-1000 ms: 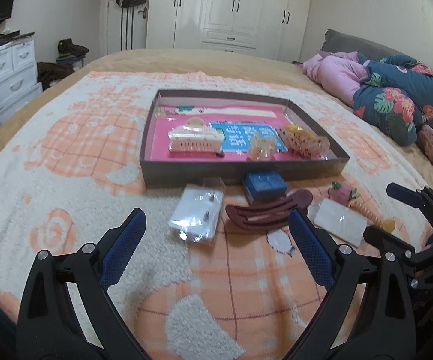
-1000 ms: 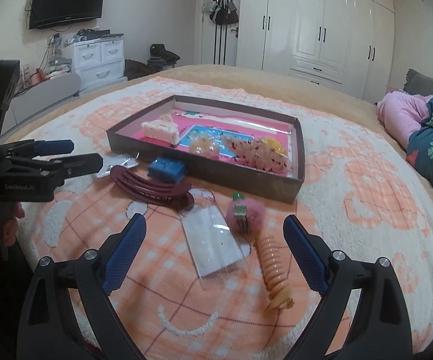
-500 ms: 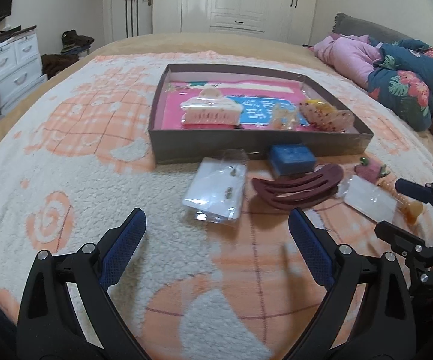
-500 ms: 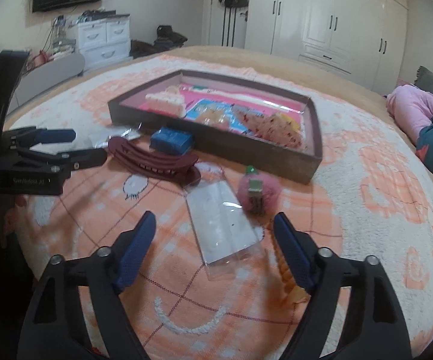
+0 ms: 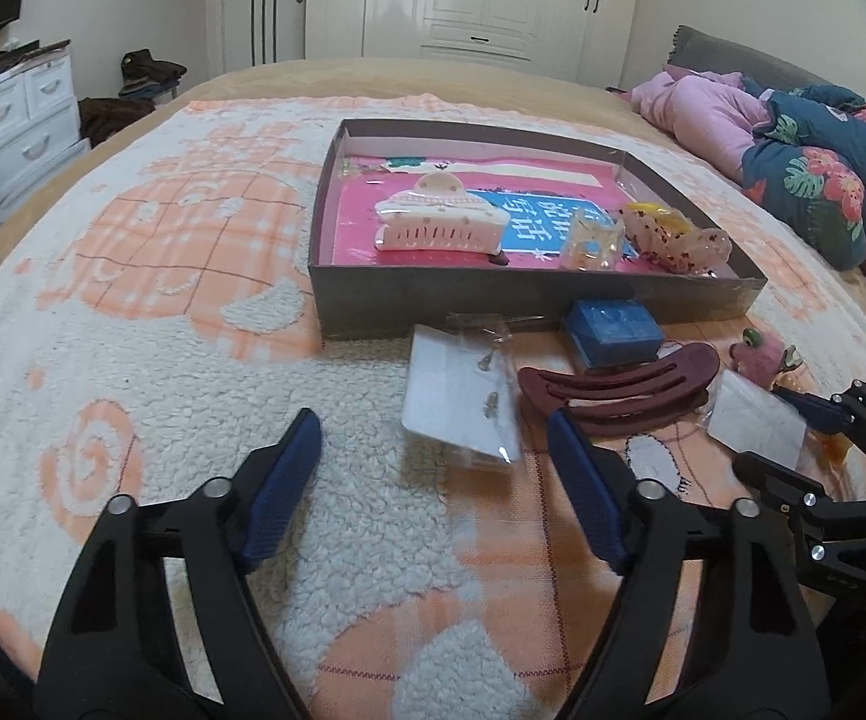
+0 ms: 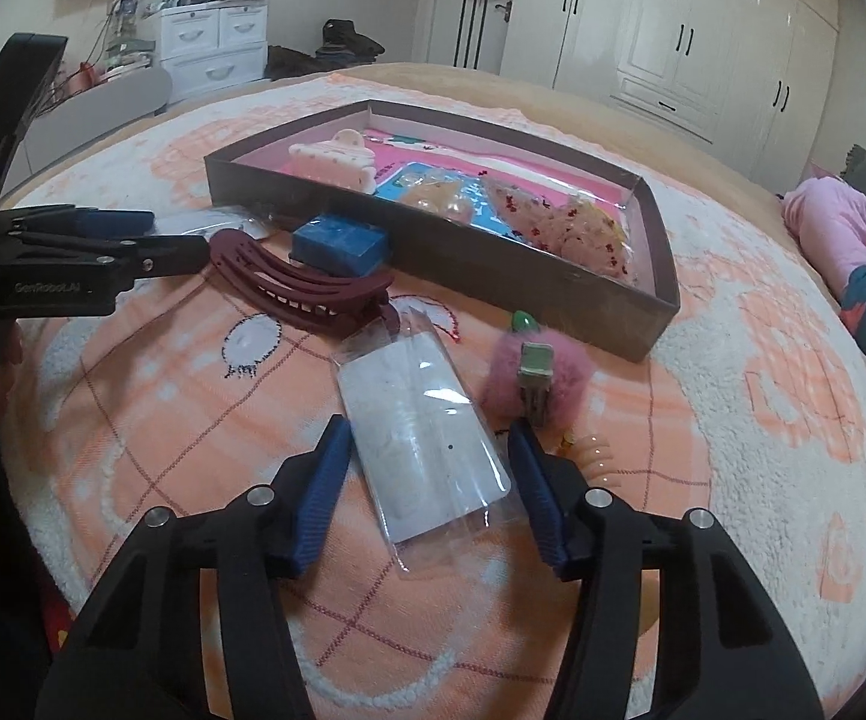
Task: Organize jewelry
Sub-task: 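Lower the right tool onto the clear plastic bag and close on it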
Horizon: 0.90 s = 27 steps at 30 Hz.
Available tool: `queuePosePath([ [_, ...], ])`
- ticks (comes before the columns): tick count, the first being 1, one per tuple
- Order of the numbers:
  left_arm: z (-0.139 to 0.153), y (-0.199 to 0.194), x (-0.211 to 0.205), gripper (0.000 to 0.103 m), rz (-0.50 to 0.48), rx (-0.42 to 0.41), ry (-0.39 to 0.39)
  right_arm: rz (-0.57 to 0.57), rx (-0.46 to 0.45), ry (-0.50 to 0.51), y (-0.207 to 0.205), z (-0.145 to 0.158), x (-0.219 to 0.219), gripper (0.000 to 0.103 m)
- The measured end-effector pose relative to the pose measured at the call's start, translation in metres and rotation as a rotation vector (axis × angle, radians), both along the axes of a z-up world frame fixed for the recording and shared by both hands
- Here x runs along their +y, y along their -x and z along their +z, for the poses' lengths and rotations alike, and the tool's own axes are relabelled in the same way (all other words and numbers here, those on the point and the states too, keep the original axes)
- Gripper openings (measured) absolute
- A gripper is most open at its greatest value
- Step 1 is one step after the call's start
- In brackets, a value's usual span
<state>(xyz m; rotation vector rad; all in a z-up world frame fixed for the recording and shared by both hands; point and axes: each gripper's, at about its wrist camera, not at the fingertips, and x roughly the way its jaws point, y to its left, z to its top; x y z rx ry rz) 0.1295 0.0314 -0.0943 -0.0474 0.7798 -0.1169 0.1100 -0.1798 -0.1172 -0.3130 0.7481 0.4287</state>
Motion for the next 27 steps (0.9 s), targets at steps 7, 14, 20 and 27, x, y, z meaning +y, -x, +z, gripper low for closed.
queuePosePath([
  [7, 0.001, 0.0, 0.002, 0.049, -0.013, 0.008, 0.005, 0.012, 0.017, -0.027, -0.001, 0.001, 0.002, 0.048],
  [14, -0.001, -0.008, 0.013, 0.049, 0.005, 0.038, 0.062, 0.02, 0.023, -0.034, -0.002, 0.0, 0.005, 0.05],
  [20, -0.004, -0.017, 0.007, 0.049, -0.002, 0.044, 0.043, 0.045, 0.003, -0.002, 0.0, -0.002, 0.012, 0.041],
  [27, -0.003, -0.015, 0.003, 0.024, -0.015, 0.036, 0.036, 0.05, -0.002, -0.028, 0.004, 0.005, 0.009, 0.04],
])
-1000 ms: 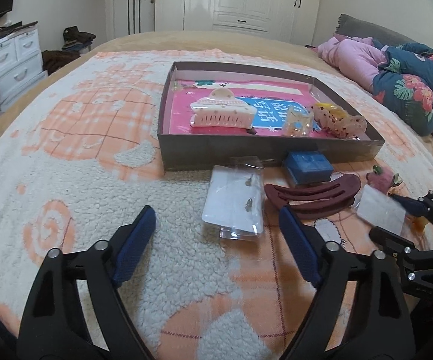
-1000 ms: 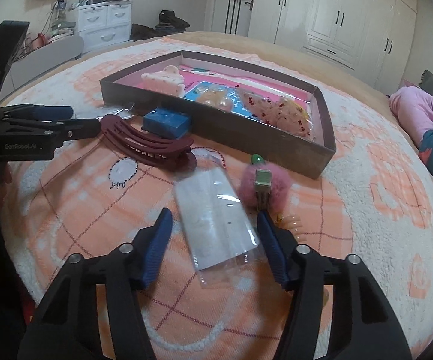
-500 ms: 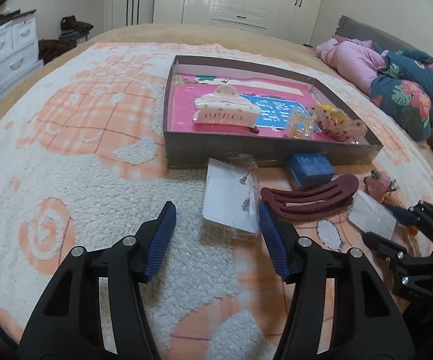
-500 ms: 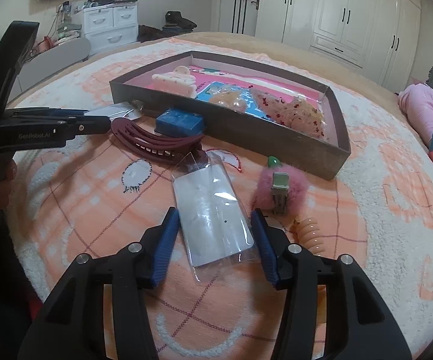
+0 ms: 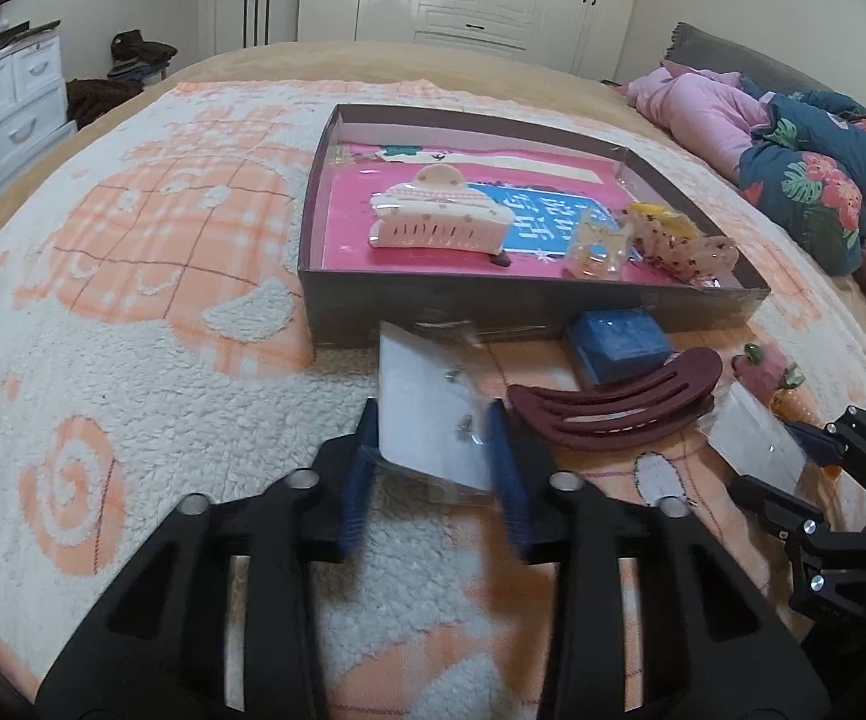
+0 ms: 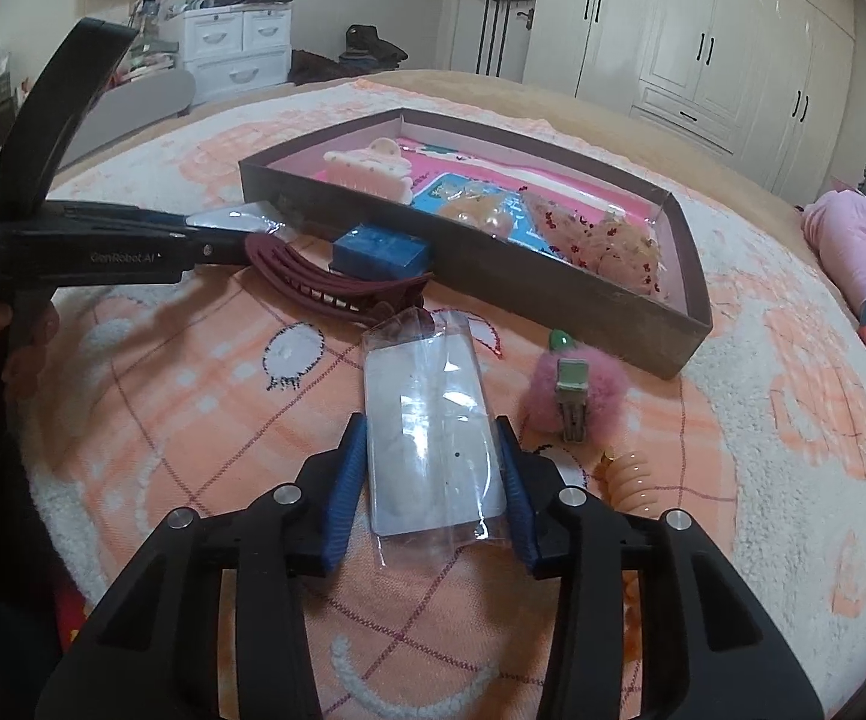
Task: Organize jewelry
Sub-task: 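Lower the right tool onto the clear plastic bag and close on it, then carry the clear bag into the tray with the right tool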
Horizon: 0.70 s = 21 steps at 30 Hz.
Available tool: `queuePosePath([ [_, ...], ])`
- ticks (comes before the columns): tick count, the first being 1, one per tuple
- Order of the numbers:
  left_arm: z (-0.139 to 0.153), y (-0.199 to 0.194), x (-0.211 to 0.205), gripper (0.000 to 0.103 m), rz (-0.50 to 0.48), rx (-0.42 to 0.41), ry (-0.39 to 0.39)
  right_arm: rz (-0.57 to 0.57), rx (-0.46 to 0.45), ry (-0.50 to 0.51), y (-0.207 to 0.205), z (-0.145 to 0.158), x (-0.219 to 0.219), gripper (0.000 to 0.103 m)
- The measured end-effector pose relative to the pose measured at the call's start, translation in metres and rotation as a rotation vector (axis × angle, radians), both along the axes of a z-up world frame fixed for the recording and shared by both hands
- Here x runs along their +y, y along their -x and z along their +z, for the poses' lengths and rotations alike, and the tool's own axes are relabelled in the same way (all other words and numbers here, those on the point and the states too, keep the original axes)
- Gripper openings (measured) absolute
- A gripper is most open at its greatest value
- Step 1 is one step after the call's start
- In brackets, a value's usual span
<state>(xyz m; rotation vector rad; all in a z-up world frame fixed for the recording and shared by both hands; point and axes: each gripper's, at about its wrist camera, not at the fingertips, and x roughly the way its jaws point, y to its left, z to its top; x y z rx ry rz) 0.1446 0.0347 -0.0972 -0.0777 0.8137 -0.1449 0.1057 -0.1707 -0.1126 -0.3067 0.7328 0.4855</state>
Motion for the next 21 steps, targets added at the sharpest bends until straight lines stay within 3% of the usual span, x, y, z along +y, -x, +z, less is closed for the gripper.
queuePosePath([
  [5, 0.004, 0.004, 0.003, 0.016, -0.003, -0.009, 0.018, -0.006, -0.031, -0.025, 0.005, 0.011, -0.003, 0.039],
  [21, 0.041, 0.028, -0.007, 0.016, -0.019, -0.097, 0.02, -0.092, -0.09, -0.151, 0.001, 0.039, -0.03, 0.039],
])
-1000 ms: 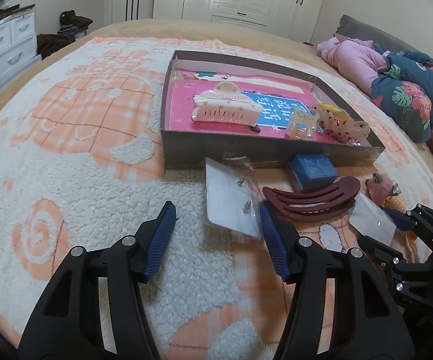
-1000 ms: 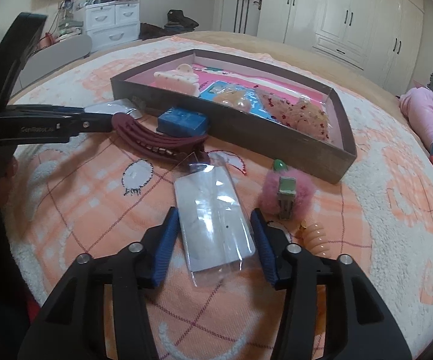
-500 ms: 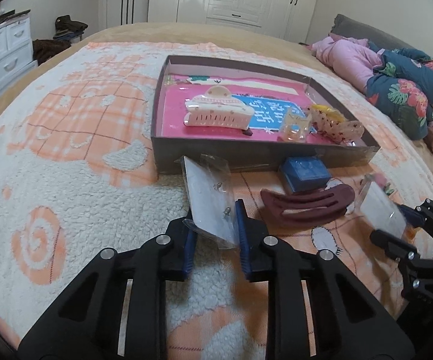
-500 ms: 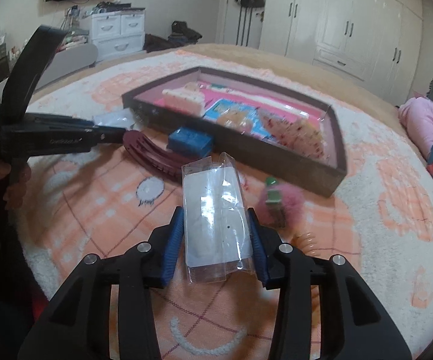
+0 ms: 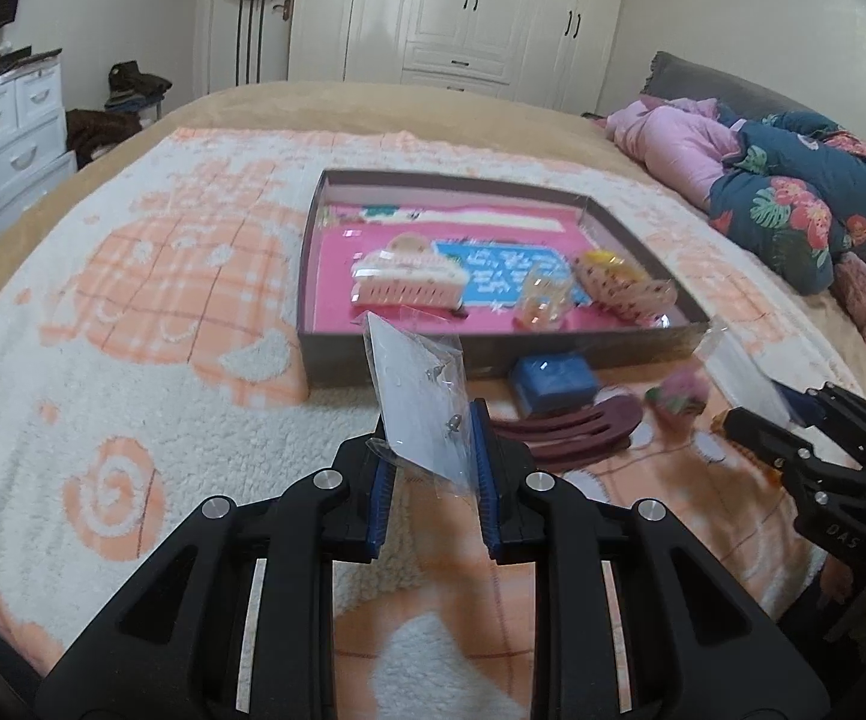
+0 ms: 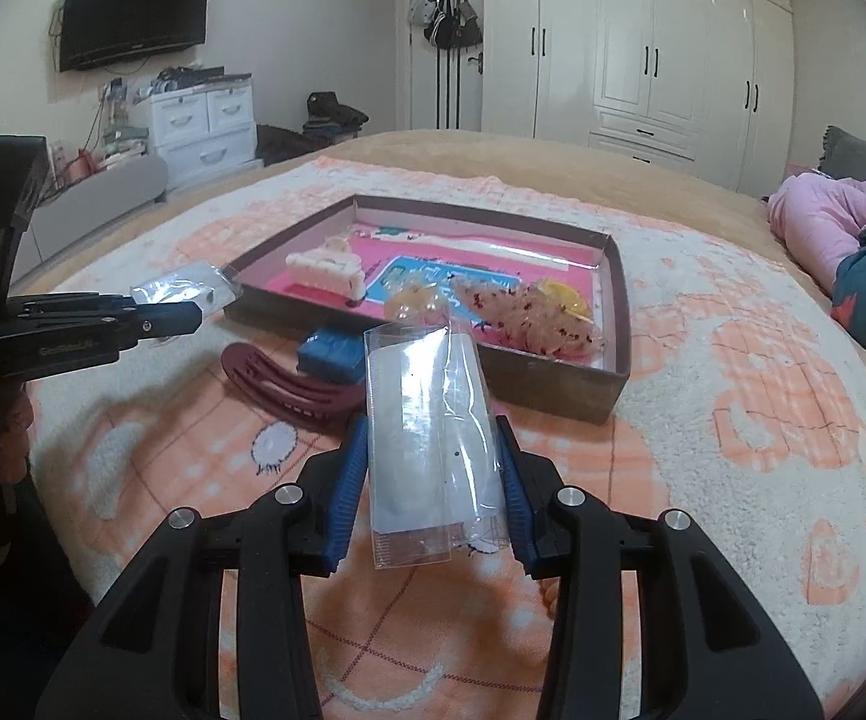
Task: Organize jewelry
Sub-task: 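Carry the clear bag into the tray with the right tool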
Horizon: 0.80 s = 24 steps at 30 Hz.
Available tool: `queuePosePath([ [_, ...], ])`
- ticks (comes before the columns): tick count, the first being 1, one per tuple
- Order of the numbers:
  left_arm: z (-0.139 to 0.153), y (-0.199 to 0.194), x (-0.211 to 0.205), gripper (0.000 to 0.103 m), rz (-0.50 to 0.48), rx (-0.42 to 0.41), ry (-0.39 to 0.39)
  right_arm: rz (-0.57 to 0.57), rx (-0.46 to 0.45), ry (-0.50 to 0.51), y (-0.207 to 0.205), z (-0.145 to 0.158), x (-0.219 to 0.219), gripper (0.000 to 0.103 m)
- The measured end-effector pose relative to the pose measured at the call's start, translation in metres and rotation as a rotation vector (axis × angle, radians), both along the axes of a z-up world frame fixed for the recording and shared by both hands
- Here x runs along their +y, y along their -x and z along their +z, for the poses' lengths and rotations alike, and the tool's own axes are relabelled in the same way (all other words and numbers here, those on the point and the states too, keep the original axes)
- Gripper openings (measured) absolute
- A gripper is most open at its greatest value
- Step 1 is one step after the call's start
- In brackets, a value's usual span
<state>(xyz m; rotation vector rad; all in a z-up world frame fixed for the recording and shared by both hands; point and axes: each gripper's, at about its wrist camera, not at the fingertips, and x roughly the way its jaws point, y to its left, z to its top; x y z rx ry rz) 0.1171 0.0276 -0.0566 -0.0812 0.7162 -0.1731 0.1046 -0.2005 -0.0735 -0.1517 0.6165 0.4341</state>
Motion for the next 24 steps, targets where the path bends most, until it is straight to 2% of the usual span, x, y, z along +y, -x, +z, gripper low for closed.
queuePosePath([
  [7, 0.014, -0.004, -0.012, 0.016, -0.017, -0.028, 0.007, -0.029, -0.02, -0.023, -0.003, 0.008, -0.01, 0.039],
  [24, 0.019, -0.031, -0.039, 0.016, -0.066, -0.031, 0.023, -0.144, -0.052, -0.085, -0.026, 0.026, -0.047, 0.039],
])
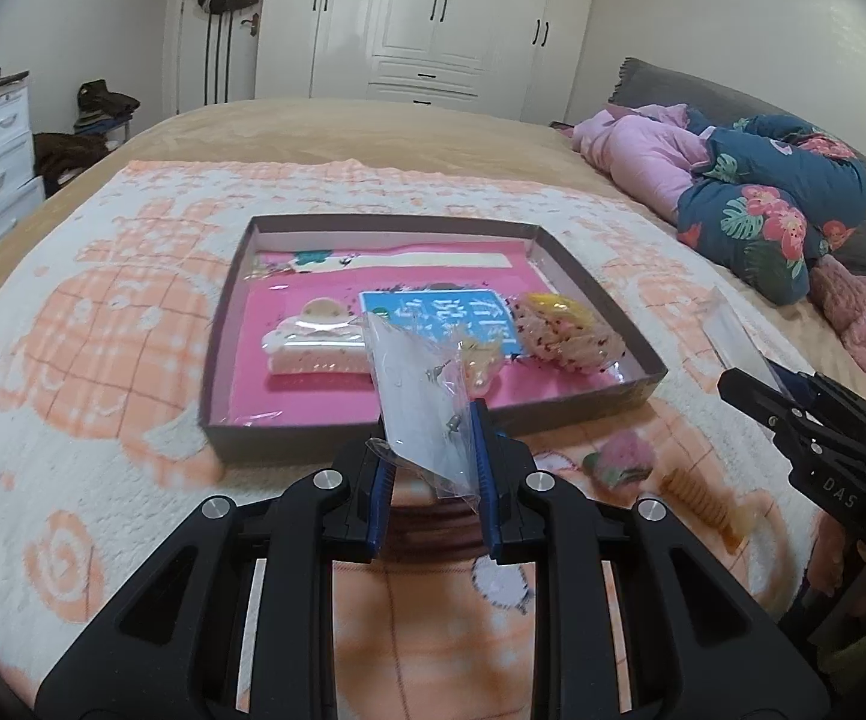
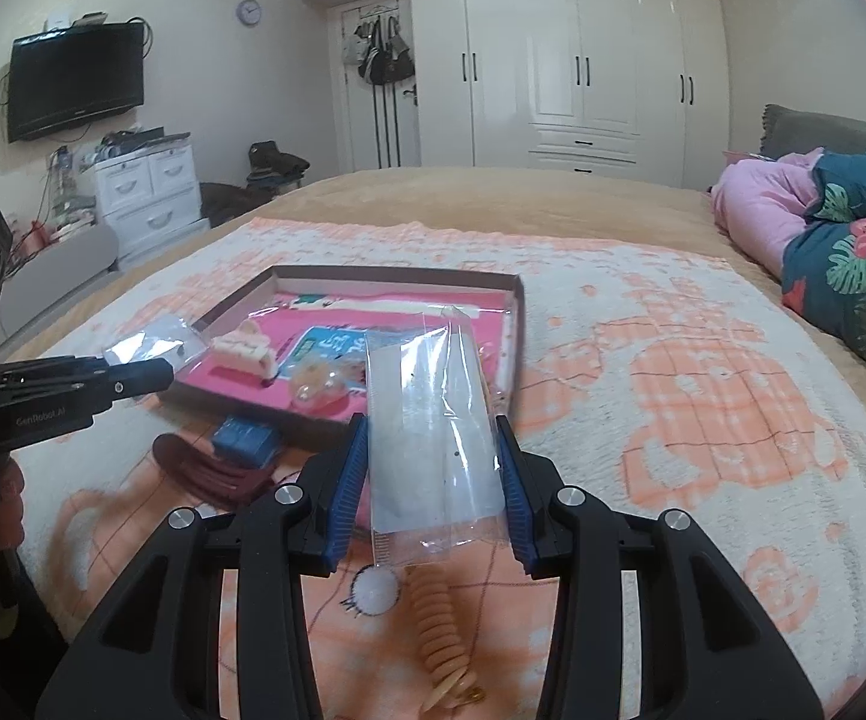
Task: Organize jewelry
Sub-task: 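Carry the clear bag into the tray with the right tool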
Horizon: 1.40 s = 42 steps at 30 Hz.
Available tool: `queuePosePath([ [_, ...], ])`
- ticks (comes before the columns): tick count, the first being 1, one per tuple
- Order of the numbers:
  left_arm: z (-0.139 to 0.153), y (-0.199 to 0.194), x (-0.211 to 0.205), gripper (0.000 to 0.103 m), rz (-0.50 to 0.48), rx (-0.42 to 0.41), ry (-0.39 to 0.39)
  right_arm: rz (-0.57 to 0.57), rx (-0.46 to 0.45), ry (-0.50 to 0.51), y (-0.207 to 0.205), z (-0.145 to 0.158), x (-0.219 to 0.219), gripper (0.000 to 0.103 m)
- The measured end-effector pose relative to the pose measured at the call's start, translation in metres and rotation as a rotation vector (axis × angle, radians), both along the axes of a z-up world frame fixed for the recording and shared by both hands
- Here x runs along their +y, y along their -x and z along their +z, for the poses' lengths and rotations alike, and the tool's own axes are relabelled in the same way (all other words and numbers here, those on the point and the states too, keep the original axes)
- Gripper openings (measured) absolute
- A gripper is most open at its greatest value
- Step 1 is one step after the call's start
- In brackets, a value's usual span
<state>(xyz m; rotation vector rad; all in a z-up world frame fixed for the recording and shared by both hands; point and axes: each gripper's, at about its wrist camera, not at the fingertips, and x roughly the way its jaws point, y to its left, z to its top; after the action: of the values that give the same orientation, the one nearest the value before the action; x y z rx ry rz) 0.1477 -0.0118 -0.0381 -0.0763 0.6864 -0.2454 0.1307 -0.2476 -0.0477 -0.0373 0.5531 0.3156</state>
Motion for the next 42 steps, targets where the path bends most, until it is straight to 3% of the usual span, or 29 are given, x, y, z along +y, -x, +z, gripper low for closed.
queuePosePath([
  [25, 0.004, -0.067, -0.024, 0.016, -0.02, -0.012, 0.036, -0.054, 0.009, -0.016, -0.044, 0.008, -0.005, 0.039],
  [42, -0.017, -0.102, -0.015, 0.016, 0.02, 0.029, 0.031, 0.014, 0.045, 0.043, -0.082, -0.004, 0.016, 0.039],
])
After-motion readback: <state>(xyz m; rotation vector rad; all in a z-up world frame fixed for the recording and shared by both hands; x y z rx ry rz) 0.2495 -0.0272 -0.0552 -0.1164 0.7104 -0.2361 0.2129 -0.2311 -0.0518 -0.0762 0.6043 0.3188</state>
